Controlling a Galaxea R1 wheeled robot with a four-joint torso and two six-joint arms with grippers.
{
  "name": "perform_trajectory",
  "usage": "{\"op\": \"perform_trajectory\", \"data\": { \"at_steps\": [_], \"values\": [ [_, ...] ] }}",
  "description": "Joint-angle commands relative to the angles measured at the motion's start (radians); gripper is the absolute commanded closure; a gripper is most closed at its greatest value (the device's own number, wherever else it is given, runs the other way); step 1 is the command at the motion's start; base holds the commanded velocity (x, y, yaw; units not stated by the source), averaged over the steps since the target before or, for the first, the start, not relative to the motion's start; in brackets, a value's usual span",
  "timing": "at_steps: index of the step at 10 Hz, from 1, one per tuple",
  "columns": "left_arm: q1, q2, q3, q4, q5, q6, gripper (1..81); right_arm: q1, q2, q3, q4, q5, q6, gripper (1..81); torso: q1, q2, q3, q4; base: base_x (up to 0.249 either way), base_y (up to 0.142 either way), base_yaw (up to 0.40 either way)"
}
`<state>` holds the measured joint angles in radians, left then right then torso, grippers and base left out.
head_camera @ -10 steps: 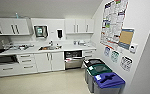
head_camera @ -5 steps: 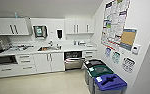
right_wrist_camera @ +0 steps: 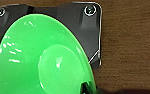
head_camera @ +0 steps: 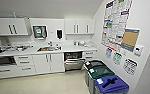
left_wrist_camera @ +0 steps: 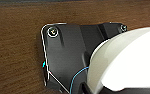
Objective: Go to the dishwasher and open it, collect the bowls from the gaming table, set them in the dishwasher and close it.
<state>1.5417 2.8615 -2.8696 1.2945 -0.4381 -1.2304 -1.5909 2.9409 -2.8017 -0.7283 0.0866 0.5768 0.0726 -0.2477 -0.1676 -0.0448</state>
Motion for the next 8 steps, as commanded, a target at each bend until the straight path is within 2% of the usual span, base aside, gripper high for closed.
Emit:
{"op": "perform_trajectory", "data": {
  "at_steps": [1,8],
  "values": [
    [-0.05,-0.02,-0.013,-0.001,0.015,0.003,81.1,0.041,-0.017,-0.007,-0.005,-0.039,0.002,81.1,0.0,0.0,0.0,0.0,0.12,0.0,0.0],
    [-0.05,-0.022,-0.013,0.002,0.015,0.003,81.1,0.042,-0.015,-0.008,-0.005,-0.041,0.002,81.1,0.0,0.0,0.0,0.0,0.136,0.0,0.0]
  ]
}}
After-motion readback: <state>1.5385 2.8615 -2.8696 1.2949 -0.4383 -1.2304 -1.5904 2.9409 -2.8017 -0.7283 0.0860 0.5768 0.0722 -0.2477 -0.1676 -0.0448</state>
